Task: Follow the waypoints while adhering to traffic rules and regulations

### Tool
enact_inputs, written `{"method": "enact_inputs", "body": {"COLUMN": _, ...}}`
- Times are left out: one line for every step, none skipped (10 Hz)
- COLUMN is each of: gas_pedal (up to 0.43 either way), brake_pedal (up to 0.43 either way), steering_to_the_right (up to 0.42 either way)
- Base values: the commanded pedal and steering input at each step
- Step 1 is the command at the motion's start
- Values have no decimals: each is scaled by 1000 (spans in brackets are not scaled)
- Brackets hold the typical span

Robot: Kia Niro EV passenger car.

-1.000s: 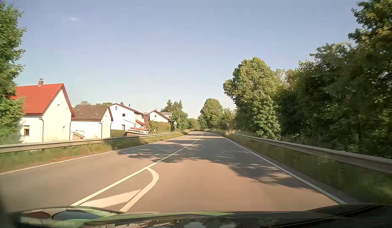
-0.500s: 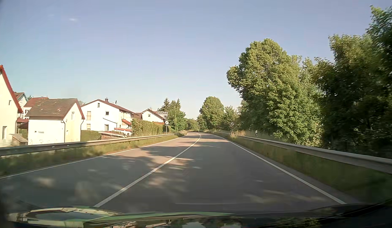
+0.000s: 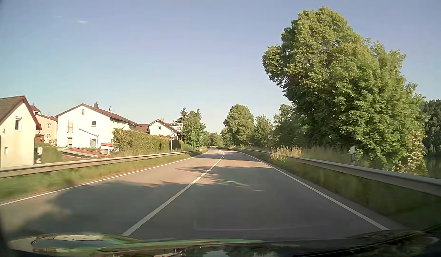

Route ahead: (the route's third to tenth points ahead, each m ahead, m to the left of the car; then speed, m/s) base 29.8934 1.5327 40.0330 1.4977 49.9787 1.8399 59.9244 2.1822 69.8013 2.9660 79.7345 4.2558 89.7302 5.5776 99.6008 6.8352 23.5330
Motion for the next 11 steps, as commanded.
{"method": "enact_inputs", "body": {"gas_pedal": 378, "brake_pedal": 0, "steering_to_the_right": -2}}
{"method": "enact_inputs", "body": {"gas_pedal": 390, "brake_pedal": 0, "steering_to_the_right": -2}}
{"method": "enact_inputs", "body": {"gas_pedal": 390, "brake_pedal": 0, "steering_to_the_right": -3}}
{"method": "enact_inputs", "body": {"gas_pedal": 398, "brake_pedal": 0, "steering_to_the_right": -3}}
{"method": "enact_inputs", "body": {"gas_pedal": 398, "brake_pedal": 0, "steering_to_the_right": -3}}
{"method": "enact_inputs", "body": {"gas_pedal": 390, "brake_pedal": 0, "steering_to_the_right": -3}}
{"method": "enact_inputs", "body": {"gas_pedal": 370, "brake_pedal": 0, "steering_to_the_right": -4}}
{"method": "enact_inputs", "body": {"gas_pedal": 339, "brake_pedal": 0, "steering_to_the_right": -6}}
{"method": "enact_inputs", "body": {"gas_pedal": 319, "brake_pedal": 0, "steering_to_the_right": -8}}
{"method": "enact_inputs", "body": {"gas_pedal": 311, "brake_pedal": 0, "steering_to_the_right": -8}}
{"method": "enact_inputs", "body": {"gas_pedal": 311, "brake_pedal": 0, "steering_to_the_right": -8}}
